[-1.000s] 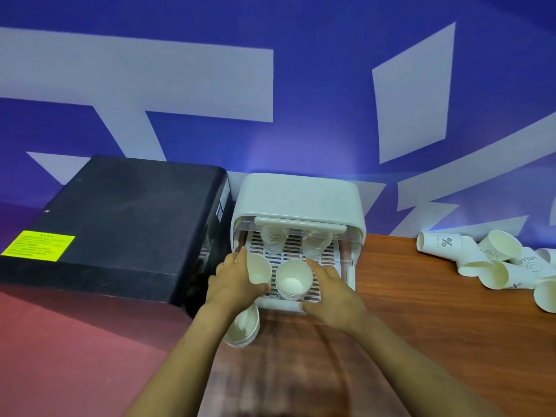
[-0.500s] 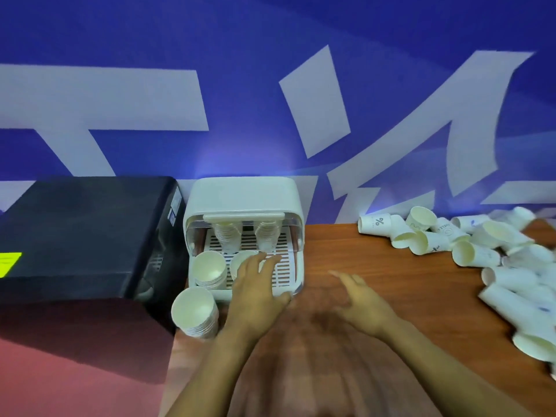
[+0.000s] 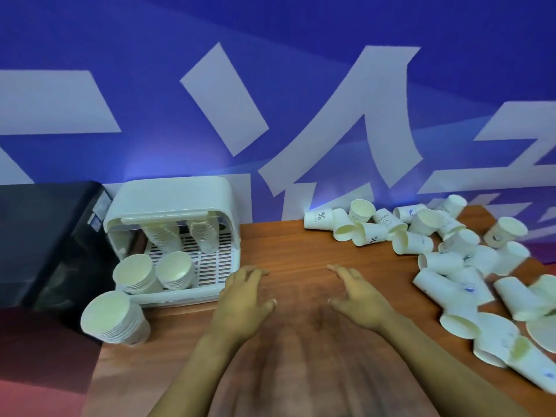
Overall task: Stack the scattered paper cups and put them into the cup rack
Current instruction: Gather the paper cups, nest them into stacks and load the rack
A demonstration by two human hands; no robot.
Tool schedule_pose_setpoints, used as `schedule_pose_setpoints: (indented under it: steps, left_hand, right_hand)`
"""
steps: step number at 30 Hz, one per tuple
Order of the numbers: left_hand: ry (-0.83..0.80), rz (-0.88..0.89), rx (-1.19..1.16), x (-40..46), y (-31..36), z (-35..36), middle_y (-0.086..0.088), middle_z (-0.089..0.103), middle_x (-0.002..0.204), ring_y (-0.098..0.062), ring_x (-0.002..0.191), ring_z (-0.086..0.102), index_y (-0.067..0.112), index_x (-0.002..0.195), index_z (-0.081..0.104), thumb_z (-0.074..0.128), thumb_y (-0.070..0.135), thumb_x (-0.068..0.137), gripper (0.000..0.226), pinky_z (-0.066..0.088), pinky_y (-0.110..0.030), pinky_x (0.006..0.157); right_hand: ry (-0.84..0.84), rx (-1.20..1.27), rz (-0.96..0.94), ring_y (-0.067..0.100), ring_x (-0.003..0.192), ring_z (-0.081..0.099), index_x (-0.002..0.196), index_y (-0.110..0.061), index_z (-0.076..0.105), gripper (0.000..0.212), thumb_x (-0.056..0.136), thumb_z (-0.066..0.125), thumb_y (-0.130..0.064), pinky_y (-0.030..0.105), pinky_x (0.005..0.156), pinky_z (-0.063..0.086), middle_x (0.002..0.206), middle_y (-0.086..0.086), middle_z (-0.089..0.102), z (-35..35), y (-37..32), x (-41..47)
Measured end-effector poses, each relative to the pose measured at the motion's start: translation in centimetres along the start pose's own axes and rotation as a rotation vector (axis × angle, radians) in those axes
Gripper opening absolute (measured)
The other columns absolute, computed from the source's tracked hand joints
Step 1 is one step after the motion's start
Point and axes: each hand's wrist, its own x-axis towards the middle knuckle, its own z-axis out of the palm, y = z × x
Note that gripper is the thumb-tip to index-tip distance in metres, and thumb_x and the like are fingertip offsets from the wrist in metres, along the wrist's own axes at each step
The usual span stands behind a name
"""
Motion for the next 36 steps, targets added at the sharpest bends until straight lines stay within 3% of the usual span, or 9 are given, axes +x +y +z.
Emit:
schedule_pose_setpoints:
  steps: [7,16,22,25,30,36]
  left_hand:
    - [-0.018,-0.043,0.04,2.6,10.2,5.6,0.006,0.034,0.144,-0.015,0.136,0.026,0.029,0.137,0.043,0.063,0.04,0.084,0.057,0.03,-0.034,0.111]
    - [-0.043,-0.095,0.022,4.1,19.6,12.3,0.005,0.037,0.14,-0.016,0.134,0.028,0.029,0.134,0.045,0.063,0.039,0.085,0.053,0.029,-0.035,0.111]
    - [-0.083,-0.097,0.04,6.0,23.0,14.5,0.005,0.035,0.142,-0.016,0.135,0.027,0.029,0.136,0.043,0.063,0.037,0.085,0.055,0.03,-0.037,0.111]
    - [-0.113,-0.098,0.053,7.3,23.8,15.4,0.004,0.033,0.144,-0.017,0.137,0.025,0.03,0.137,0.041,0.063,0.037,0.086,0.057,0.028,-0.037,0.112]
    - [-0.164,-0.074,0.043,10.3,25.1,17.2,0.006,0.034,0.142,-0.017,0.135,0.025,0.029,0.138,0.04,0.063,0.037,0.086,0.057,0.029,-0.037,0.111]
    - [-0.204,-0.03,0.023,15.0,26.8,18.7,0.004,0.032,0.145,-0.018,0.136,0.025,0.027,0.14,0.039,0.063,0.034,0.086,0.06,0.028,-0.038,0.113]
  right_hand:
    - [-0.024,0.027,-0.031,0.014,0.114,0.051,0.144,-0.037,0.027,0.069,0.086,0.063,-0.031,0.033,0.096,0.045,0.143,-0.007,0.032,-6.2,9.2,-0.1]
    - [-0.056,-0.047,-0.09,0.007,0.098,0.047,0.144,-0.031,0.029,0.067,0.087,0.062,-0.032,0.028,0.091,0.044,0.14,0.002,0.04,-11.6,18.9,0.4]
    - [-0.042,0.028,-0.082,0.013,0.115,0.049,0.14,-0.03,0.035,0.062,0.086,0.063,-0.031,0.033,0.099,0.043,0.137,0.001,0.043,-13.1,22.6,1.2]
    - [-0.048,0.043,-0.056,0.011,0.107,0.049,0.139,-0.029,0.037,0.06,0.085,0.063,-0.03,0.028,0.096,0.042,0.132,0.001,0.046,-13.6,24.1,1.8]
    - [-0.045,0.051,0.007,0.015,0.106,0.051,0.137,-0.028,0.039,0.058,0.085,0.063,-0.027,0.032,0.094,0.044,0.131,0.002,0.046,-15.5,26.6,4.1]
    - [0.086,0.034,0.015,0.019,0.107,0.052,0.133,-0.02,0.045,0.052,0.085,0.064,-0.019,0.03,0.087,0.044,0.129,0.005,0.048,-18.2,28.5,8.3]
